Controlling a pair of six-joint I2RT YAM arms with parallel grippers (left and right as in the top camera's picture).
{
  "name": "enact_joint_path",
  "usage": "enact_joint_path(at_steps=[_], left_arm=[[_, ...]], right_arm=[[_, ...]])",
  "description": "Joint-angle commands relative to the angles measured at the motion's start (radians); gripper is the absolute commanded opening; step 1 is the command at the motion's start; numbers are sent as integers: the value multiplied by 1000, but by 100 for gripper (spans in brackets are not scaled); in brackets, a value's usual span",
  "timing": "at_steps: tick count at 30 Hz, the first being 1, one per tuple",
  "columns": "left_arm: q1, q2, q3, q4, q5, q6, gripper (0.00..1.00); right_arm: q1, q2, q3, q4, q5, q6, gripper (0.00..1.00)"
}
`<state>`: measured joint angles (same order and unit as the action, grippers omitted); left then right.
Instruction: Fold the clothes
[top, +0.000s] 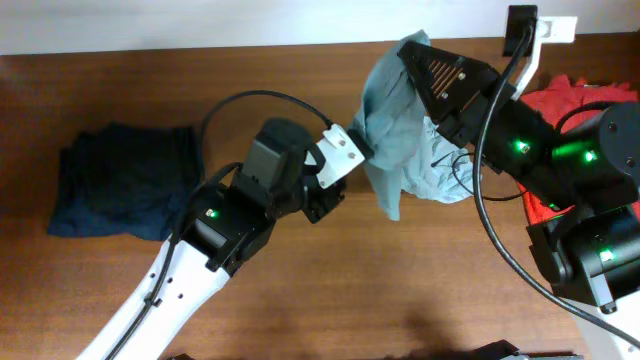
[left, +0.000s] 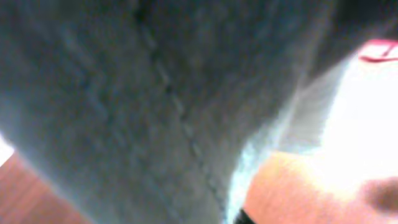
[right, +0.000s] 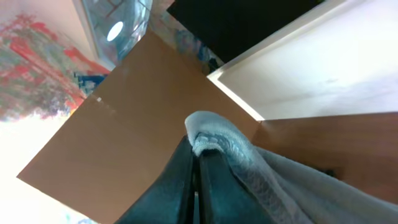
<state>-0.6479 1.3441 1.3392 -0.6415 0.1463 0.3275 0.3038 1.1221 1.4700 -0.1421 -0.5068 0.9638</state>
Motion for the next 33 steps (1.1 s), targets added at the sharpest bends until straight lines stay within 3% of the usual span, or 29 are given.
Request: enact_joint_path(at_steps=[1, 13, 19, 33], left_arm=[[-4, -39, 16, -6, -111, -2, 9], [-4, -215, 16, -40, -380, -4, 9], [-4, -271, 19, -33, -492, -4, 0], [-4, -295, 120, 147, -724, -27, 0]], right_arm=[[10, -16, 22, -4, 53, -67, 4], [10, -16, 22, -337, 232, -320, 4], [10, -10, 22, -497, 257, -452, 5], [10, 74, 21, -859, 272, -858, 9]])
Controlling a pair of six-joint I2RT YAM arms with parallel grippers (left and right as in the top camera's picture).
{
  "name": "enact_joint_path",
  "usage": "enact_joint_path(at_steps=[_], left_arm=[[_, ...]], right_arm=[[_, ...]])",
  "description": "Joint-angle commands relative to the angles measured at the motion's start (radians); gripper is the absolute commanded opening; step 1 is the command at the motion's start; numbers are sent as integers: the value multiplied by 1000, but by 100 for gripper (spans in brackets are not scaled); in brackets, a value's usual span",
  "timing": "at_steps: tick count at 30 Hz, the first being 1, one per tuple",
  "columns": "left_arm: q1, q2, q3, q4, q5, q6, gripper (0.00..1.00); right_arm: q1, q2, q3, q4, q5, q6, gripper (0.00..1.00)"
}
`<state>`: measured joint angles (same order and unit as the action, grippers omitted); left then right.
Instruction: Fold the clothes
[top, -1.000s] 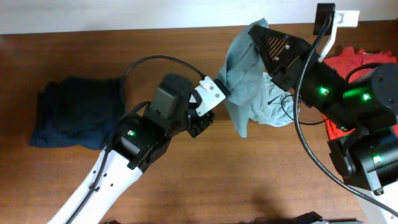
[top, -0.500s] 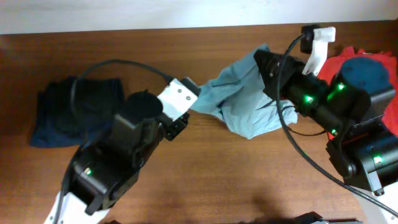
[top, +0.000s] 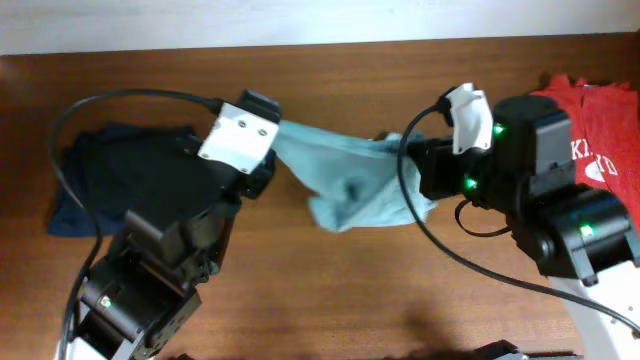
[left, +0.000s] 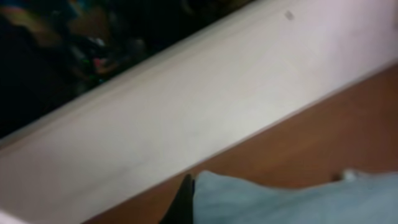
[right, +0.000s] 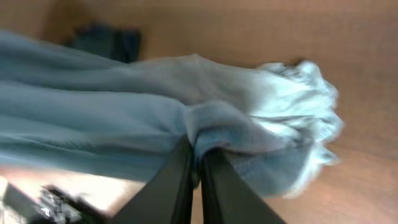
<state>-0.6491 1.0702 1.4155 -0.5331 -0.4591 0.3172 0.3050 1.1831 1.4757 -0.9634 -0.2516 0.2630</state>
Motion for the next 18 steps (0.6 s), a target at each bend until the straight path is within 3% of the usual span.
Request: enact_joint_path(at_steps=[1, 8, 18], left_arm=[[-3, -22, 45, 64, -138, -16, 0], [-3, -21, 46, 138, -145, -16, 0], [-3, -21, 74, 245, -227, -8, 0]], right_arm=[[9, 23, 15, -68, 17, -192, 9], [9, 72, 15, -159, 16, -323, 16], [9, 217, 0, -209, -284, -639, 56]])
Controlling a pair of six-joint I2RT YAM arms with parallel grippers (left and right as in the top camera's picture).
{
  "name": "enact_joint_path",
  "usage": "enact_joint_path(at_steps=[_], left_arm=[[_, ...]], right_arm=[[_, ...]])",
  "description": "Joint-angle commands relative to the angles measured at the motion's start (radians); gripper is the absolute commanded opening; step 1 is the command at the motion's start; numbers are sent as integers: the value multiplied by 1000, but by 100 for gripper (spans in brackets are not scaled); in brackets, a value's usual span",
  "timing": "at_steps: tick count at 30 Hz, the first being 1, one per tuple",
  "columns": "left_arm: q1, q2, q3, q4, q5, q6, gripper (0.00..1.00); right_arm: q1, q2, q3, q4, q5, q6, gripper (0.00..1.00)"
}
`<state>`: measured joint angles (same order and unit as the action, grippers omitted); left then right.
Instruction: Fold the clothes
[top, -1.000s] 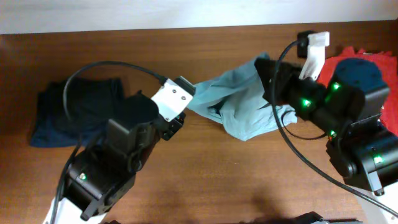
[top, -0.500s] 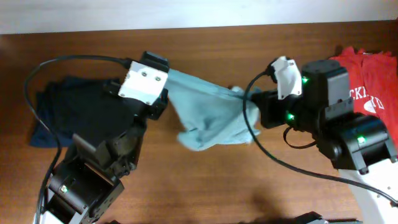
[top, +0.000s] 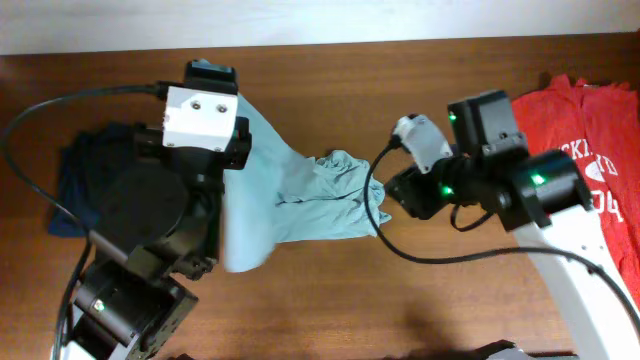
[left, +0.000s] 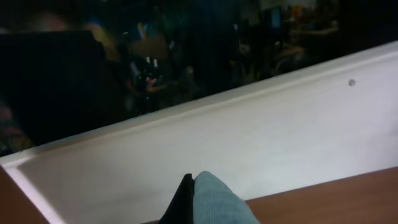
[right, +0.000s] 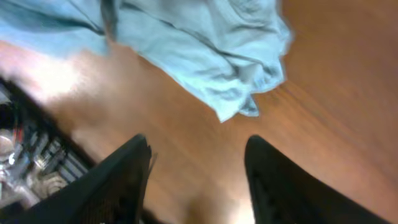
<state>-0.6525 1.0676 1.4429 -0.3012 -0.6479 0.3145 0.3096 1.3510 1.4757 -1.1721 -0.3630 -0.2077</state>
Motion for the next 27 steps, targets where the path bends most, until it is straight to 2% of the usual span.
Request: enact_joint_path(at_steps=[1, 6, 12, 19, 23, 27], left_arm=[[1, -18, 55, 13, -38, -5, 0], [1, -18, 100, 35, -51, 29, 0], [1, -8, 164, 65, -92, 63, 0], [1, 53, 235, 123, -227, 81, 0], [1, 102, 272, 257, -307, 183, 0], [1, 142, 307, 325, -322, 274, 0]], right_arm=[[5, 68, 0, 0, -211, -197, 58], [5, 150, 0, 2, -394, -265, 63], [24, 189, 0, 39, -589, -261, 76], [143, 187, 0, 130, -542, -97, 74], [258, 187, 0, 222, -370, 31, 73], [340, 187, 0, 293, -305, 67, 70]])
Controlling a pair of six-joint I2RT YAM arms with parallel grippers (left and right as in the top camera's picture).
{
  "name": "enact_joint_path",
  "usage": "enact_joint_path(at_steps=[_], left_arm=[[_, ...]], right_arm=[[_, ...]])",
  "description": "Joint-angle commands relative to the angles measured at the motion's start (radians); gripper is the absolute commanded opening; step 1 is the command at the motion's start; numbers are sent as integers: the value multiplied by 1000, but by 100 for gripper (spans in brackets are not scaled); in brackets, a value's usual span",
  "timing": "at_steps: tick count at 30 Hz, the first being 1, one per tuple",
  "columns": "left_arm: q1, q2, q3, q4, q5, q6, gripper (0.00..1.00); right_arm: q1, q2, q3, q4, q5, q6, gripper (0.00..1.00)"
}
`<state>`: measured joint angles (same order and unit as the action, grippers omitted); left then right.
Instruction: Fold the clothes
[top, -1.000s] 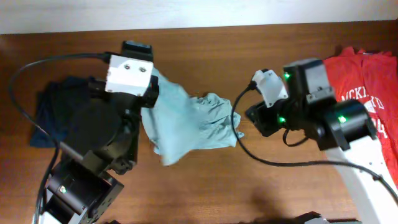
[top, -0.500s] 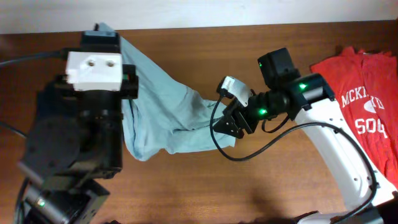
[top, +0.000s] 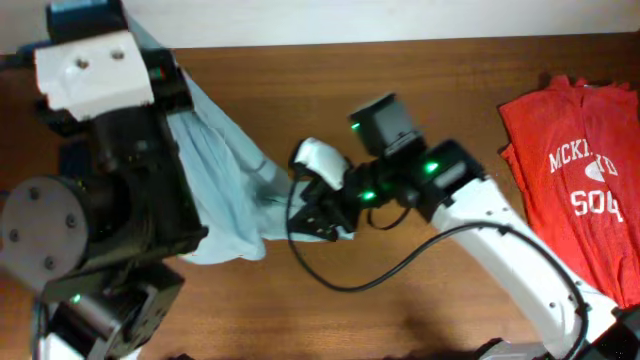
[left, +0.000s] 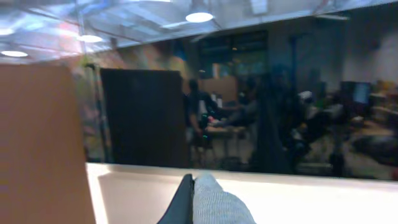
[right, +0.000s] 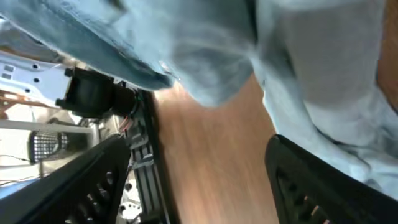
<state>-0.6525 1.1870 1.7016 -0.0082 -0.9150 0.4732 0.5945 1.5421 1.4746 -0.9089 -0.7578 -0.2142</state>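
A light blue garment (top: 215, 170) hangs from my left gripper (top: 150, 45), which is raised high over the table's back left corner. The left wrist view shows that gripper (left: 194, 182) shut on a fold of the blue cloth (left: 214, 204). The cloth's lower part trails onto the wooden table (top: 420, 90). My right gripper (top: 318, 215) sits at the trailing right edge of the cloth, jaws wide apart. In the right wrist view its dark fingers (right: 81, 180) stand far apart with bare wood between them, and blue cloth (right: 292, 81) fills the space above them.
A red printed T-shirt (top: 570, 160) lies spread at the table's right end. My left arm's bulky body (top: 100, 210) covers the left part of the table. A black cable (top: 400, 265) loops from the right arm over the front middle.
My left gripper, still shut on the blue garment, has gone higher and farther to the back left. My open right gripper has moved left, from beside the cloth's right end to its trailing edge.
Both grippers held the blue garment bunched up at the back right. Then it was stretched between them over the table's middle. Then the right gripper had let go and stood open, with the cloth hanging from the left. Now the left holds it higher, with the right open at its edge.
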Motion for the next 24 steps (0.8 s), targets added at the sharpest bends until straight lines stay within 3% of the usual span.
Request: enact_joint_path(at_steps=[1, 14, 24], left_arm=[[1, 29, 59, 35, -54, 127, 0], [1, 44, 155, 81, -50, 188, 0], [1, 44, 168, 211, -47, 324, 0]], right_arm=[[72, -4, 1, 45, 93, 73, 71], [181, 8, 1, 119, 133, 40, 72], [197, 23, 1, 290, 127, 232, 72]])
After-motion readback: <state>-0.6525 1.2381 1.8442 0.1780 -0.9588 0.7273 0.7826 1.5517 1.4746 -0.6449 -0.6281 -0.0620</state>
